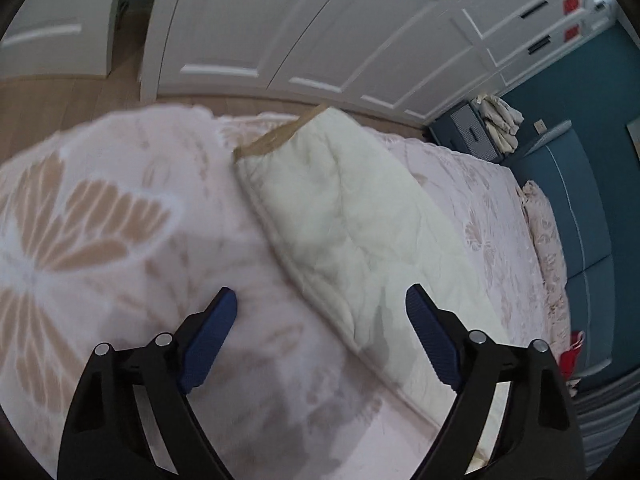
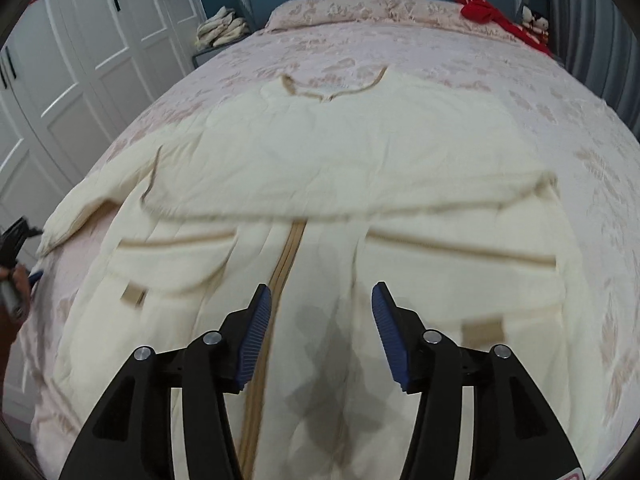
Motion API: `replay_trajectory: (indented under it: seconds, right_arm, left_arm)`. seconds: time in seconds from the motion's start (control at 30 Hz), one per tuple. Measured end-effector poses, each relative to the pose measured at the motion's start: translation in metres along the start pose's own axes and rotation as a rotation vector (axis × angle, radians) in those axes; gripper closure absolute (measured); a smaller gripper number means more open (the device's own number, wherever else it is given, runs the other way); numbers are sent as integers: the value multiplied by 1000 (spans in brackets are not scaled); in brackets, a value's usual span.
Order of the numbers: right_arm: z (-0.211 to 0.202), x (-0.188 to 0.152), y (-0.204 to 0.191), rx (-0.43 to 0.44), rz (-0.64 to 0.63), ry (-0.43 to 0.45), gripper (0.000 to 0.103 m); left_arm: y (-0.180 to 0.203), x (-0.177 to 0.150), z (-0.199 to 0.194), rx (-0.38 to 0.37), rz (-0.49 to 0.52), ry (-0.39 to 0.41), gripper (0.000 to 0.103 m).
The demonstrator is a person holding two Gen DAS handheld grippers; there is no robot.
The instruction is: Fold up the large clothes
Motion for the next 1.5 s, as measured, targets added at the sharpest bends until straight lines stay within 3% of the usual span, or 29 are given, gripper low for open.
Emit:
replay_trajectory:
  seconds: [0.03,0.07,0.1,0.13,0.2,0.3,0.43,0.5,0.57,0.67,0.7,0.73,0.8,0.93,1.0,1.1,1.2,1.3,1.4,1.5]
  right_arm:
    - [-1,-5,-1,1,6,-10,50]
    - [-2,-9,-3,2,13,-17,50]
    - [-3,-13,-4,7,19,-27,50]
    - [-4,-15,-5,11,20,-31,50]
    - [-7,-17,-7,13,14,-27,50]
    - [-13,-18,-9,28,10,-15,50]
    - [-22,-18,0,54,41,7,50]
    - [-28,-19,6,57,53,21,50]
    - [-33,-21,13,51,59,31,49]
    - [-42,-24,28,27,64,48,45]
    - [-45,-27,36,12,68,54,45]
    - [-47,-28,42,6,73,56,44]
    - [-52,-30,59,-3,91,60,43]
    - [-58,-28,92,-18,140,74,40]
    - [-57,-22,102,-9,157,81,39]
    - [-51,0,117,29,185,97,39]
    - [-43,37,131,47,241,139,39]
    - [-32,72,146,44,298,180,37]
    - [-10,98,160,74,377,167,34]
    - [27,119,176,104,484,98,34]
  left_arm:
    - [6,1,3,4,32,0,54]
    - [14,2,9,2,57,-23,66]
    - [23,5,15,4,72,-55,88]
    - [31,5,15,-9,83,-63,95]
    - [65,4,-2,-31,151,-29,97]
    - [140,-18,-48,-90,353,73,97]
    - [247,-85,-112,-222,624,142,97]
    - [298,-138,-136,-321,740,132,97]
    - [346,-206,-149,-423,862,73,97]
    - [383,-299,-137,-466,964,-48,92]
    - [387,-321,-129,-462,976,-85,80]
    - [386,-350,-116,-459,978,-147,56]
    - [369,-392,-95,-457,931,-244,36]
    - [327,-429,-55,-426,847,-395,35]
    - [307,-410,-43,-427,746,-431,32]
    - [282,-358,-27,-396,581,-414,28]
    - [258,-297,-3,-344,408,-389,28]
    - [239,-257,19,-312,280,-375,28]
    - [229,-246,39,-301,229,-410,29]
    - [225,-248,58,-291,188,-454,35]
Point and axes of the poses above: each gripper's, at about its wrist camera, not at the fingertips, and z roughly the way its jaws point, y to its right, x to its top, the point moved 1 cm from there along z, roughly the way its jaws point, and after that the axes turned 7 degrees about -y, right-handed, at the moved point
